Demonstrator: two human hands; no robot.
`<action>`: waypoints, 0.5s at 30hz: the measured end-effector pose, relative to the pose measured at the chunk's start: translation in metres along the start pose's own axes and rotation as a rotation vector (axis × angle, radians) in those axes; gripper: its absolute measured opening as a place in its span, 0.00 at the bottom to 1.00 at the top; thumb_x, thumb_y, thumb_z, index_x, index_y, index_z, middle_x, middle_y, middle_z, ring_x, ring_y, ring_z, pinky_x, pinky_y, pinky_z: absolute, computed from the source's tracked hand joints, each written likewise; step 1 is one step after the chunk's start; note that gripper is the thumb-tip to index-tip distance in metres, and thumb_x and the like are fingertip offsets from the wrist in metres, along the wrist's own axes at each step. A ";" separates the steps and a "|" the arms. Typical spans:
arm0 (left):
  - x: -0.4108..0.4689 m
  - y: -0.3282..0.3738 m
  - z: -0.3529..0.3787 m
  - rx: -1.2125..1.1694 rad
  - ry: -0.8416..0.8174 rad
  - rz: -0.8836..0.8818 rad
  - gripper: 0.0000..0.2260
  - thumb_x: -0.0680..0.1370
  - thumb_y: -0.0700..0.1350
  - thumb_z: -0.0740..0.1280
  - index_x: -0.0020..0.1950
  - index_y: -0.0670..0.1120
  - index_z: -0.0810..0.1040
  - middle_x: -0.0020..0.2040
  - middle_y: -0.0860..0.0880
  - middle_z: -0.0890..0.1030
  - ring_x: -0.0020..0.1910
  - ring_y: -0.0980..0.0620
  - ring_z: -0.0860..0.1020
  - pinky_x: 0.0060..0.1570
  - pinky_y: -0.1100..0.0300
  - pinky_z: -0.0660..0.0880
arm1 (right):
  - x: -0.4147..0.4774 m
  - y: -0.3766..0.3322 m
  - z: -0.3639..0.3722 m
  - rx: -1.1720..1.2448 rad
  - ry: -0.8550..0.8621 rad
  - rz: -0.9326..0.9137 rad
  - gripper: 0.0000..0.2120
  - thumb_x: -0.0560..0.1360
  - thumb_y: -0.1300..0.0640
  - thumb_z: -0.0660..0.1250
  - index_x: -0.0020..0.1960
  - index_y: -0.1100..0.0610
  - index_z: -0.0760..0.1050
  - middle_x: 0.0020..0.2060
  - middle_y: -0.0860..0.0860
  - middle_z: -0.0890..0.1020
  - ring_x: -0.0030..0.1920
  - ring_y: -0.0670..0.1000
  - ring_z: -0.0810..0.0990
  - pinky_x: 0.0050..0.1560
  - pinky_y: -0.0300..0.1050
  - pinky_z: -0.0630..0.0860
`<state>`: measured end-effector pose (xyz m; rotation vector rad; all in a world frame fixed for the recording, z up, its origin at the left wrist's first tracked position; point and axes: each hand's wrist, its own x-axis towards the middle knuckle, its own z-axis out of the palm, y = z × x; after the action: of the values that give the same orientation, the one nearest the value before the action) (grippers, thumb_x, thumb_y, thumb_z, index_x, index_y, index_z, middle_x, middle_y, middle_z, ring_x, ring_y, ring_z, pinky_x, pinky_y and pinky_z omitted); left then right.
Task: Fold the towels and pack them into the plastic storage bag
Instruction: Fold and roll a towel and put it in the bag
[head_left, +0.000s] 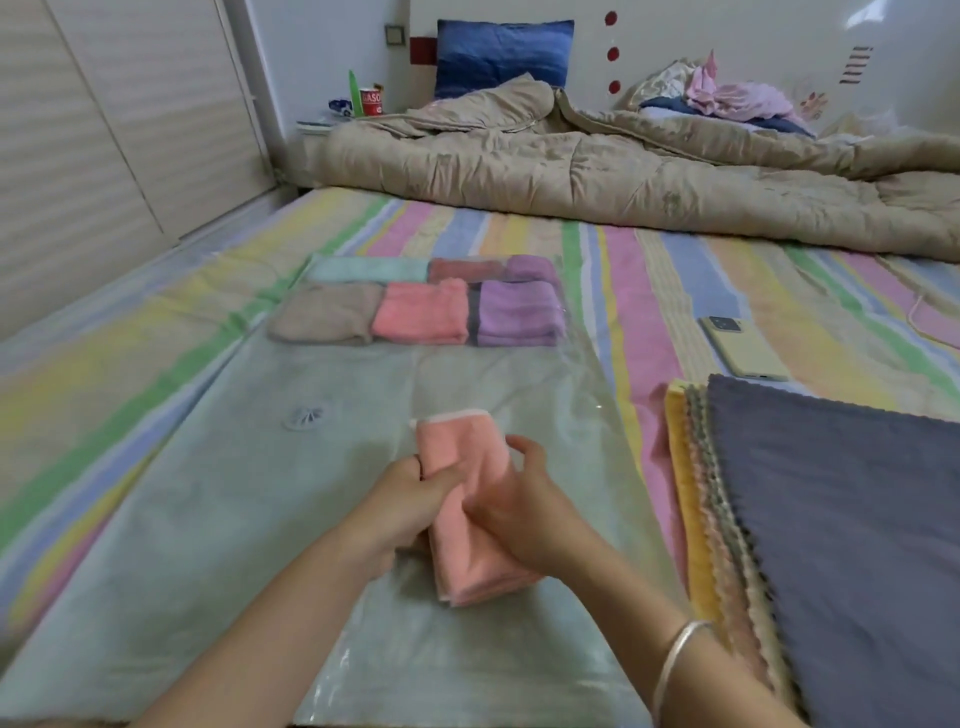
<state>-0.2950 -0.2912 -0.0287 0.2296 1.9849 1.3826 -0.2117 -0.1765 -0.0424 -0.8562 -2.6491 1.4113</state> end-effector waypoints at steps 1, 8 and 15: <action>0.002 -0.001 -0.006 -0.011 -0.017 -0.007 0.09 0.79 0.48 0.66 0.55 0.46 0.77 0.46 0.44 0.85 0.40 0.50 0.84 0.30 0.61 0.78 | -0.001 -0.001 0.002 -0.003 0.023 -0.032 0.35 0.74 0.51 0.68 0.73 0.50 0.51 0.58 0.51 0.76 0.57 0.57 0.78 0.51 0.45 0.70; 0.010 -0.009 -0.028 -0.127 -0.118 -0.080 0.08 0.79 0.39 0.64 0.56 0.39 0.78 0.47 0.39 0.85 0.41 0.45 0.84 0.33 0.55 0.80 | -0.009 0.005 0.009 -0.376 0.101 -0.358 0.16 0.77 0.54 0.62 0.58 0.39 0.59 0.64 0.45 0.64 0.40 0.56 0.79 0.40 0.52 0.75; 0.014 -0.015 -0.050 -0.167 -0.277 -0.180 0.19 0.73 0.54 0.72 0.58 0.45 0.78 0.47 0.40 0.85 0.44 0.45 0.84 0.40 0.51 0.82 | -0.014 0.001 0.014 -0.338 -0.054 -0.388 0.19 0.77 0.53 0.60 0.65 0.35 0.67 0.65 0.39 0.68 0.53 0.48 0.79 0.53 0.50 0.76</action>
<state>-0.3337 -0.3282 -0.0386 0.1526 1.6141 1.3154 -0.2031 -0.1932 -0.0480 -0.2838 -2.9285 0.9278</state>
